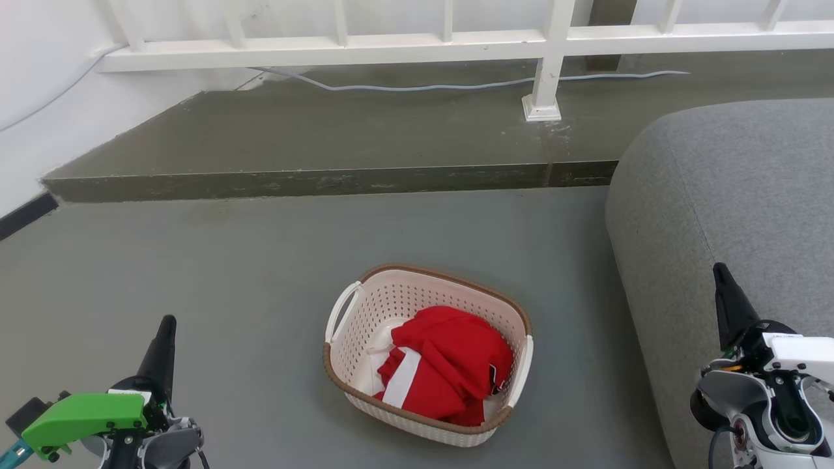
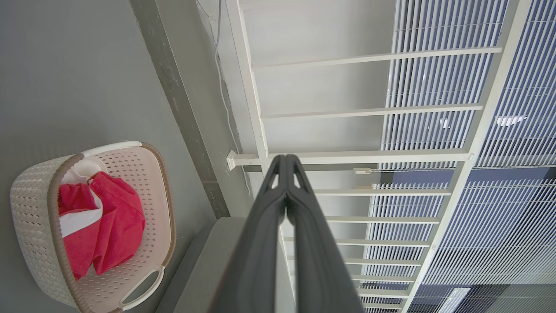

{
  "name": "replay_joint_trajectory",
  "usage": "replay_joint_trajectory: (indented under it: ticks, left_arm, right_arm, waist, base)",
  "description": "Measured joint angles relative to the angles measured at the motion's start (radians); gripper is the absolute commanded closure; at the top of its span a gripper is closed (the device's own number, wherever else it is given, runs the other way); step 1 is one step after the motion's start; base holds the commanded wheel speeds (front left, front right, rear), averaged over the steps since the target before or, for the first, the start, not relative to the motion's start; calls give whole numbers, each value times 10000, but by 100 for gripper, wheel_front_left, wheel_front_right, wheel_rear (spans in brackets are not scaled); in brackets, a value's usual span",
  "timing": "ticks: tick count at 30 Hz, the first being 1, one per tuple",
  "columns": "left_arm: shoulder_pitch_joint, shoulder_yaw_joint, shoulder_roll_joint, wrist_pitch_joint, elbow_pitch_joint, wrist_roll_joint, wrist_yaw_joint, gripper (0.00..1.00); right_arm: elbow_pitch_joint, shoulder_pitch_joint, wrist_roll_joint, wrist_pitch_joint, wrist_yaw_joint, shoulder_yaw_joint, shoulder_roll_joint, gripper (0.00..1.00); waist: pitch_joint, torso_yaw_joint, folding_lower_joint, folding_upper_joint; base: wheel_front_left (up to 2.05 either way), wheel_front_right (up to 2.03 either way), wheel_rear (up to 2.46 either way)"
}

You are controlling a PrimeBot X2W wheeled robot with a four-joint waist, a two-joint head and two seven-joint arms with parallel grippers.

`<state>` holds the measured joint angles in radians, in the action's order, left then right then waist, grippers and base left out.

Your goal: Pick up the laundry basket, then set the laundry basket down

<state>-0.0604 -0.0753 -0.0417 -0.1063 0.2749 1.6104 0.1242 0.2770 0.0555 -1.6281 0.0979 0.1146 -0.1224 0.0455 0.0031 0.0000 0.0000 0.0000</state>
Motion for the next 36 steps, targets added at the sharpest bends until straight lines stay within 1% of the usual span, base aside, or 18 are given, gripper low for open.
replay_joint_trajectory:
  ticks: [36]
  left_arm:
    - [0,0,2,0,0,0,0,100]
  right_arm:
    - [0,0,0,2,0,-8,-4,100]
  waist:
    - [0,0,0,0]
  base:
    - [0,0,0]
